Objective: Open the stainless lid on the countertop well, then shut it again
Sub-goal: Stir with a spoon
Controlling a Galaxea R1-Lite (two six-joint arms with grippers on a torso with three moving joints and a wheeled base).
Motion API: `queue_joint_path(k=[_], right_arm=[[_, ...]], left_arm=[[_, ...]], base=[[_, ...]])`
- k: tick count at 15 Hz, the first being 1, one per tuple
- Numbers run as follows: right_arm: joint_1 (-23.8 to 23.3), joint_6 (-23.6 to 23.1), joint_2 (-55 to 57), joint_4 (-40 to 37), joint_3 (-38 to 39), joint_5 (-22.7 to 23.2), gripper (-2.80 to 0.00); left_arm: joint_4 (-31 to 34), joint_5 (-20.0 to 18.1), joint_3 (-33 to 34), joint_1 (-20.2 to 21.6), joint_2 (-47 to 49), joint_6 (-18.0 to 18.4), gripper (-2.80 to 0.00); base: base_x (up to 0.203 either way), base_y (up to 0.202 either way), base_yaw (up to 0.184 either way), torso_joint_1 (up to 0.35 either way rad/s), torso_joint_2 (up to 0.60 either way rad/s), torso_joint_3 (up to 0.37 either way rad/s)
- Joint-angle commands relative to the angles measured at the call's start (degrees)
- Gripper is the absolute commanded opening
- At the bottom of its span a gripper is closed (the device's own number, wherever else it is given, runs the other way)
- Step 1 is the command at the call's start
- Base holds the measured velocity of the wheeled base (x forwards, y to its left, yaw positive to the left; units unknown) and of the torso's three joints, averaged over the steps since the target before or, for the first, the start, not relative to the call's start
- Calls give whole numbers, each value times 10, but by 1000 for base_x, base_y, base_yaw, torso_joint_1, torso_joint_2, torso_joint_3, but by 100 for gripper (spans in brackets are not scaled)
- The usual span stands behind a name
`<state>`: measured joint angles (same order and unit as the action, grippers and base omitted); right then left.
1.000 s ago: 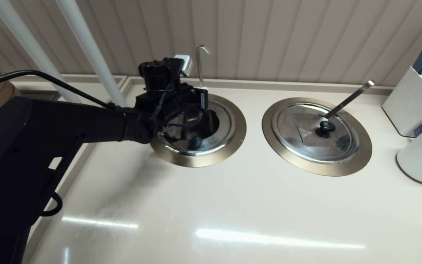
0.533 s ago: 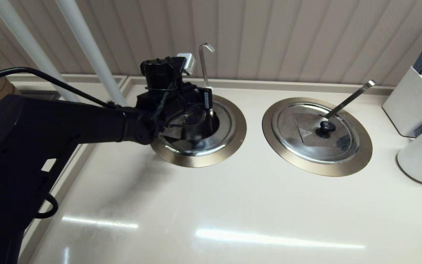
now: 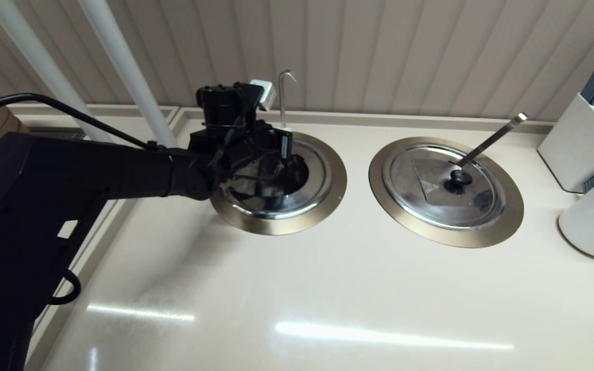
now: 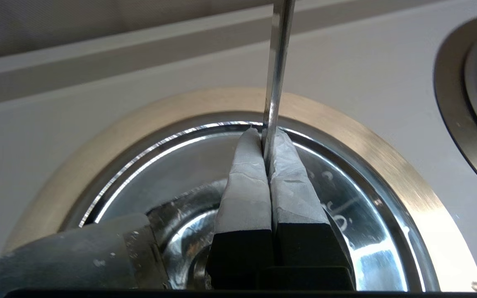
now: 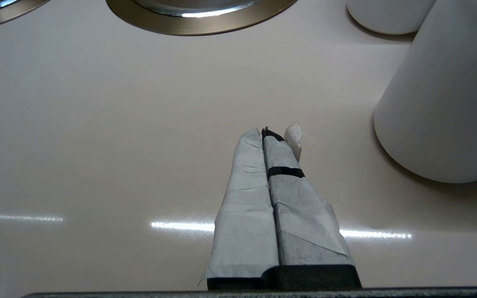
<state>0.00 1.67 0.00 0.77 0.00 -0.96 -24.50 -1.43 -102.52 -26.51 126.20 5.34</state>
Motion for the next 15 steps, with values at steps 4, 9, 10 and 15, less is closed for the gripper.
queue_joint_path(k=[4, 9, 10, 15], right_arm=[[0, 0, 0, 0, 3, 0, -280], [0, 0, 0, 0, 3, 0, -280], [0, 0, 0, 0, 3, 0, -280], [0, 0, 0, 0, 3, 0, -280]], left_arm=[[-42, 15, -22, -2, 33, -6, -280], [-54, 7, -21, -18, 28, -83, -280], [-54, 3, -20, -22, 27, -96, -280], [-4, -10, -4, -15, 10, -60, -280]], base=[[0, 0, 0, 0, 0, 0], [0, 0, 0, 0, 0, 0], [0, 0, 0, 0, 0, 0], [0, 0, 0, 0, 0, 0]])
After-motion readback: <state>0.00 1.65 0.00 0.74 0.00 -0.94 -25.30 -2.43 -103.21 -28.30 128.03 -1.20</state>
